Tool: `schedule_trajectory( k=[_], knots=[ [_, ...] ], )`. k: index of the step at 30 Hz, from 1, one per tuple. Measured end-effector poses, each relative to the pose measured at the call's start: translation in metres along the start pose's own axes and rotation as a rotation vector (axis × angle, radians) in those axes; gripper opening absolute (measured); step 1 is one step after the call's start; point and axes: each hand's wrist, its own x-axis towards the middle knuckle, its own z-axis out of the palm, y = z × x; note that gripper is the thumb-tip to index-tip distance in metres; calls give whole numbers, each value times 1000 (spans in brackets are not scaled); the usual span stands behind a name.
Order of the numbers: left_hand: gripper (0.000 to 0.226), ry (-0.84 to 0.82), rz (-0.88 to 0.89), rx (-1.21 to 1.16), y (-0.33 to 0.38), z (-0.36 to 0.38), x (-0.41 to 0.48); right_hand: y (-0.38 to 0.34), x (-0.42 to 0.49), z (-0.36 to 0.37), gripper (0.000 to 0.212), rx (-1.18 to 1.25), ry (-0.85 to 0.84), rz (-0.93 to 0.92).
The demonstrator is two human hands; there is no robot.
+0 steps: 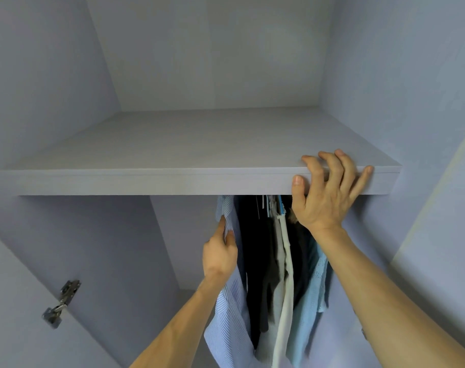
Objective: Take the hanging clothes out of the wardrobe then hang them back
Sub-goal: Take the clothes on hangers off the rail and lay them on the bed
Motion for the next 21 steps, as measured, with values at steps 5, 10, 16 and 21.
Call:
schedule_trajectory(
  k=[5, 10, 16, 21],
  knots=[
    [51, -22, -19, 44, -38, -25, -32, -11, -7, -8, 46, 49, -10, 30],
    [50, -12, -96, 158, -84, -58, -56, -85, -108, -27, 69, 354, -408, -99],
    [55, 17, -155, 340, -134, -121, -142, -163, -227, -49, 74, 721, -1110, 85],
    [59, 58, -182, 618, -165, -176, -277, -225, -249, -70, 84, 928, -1271, -61]
  ],
)
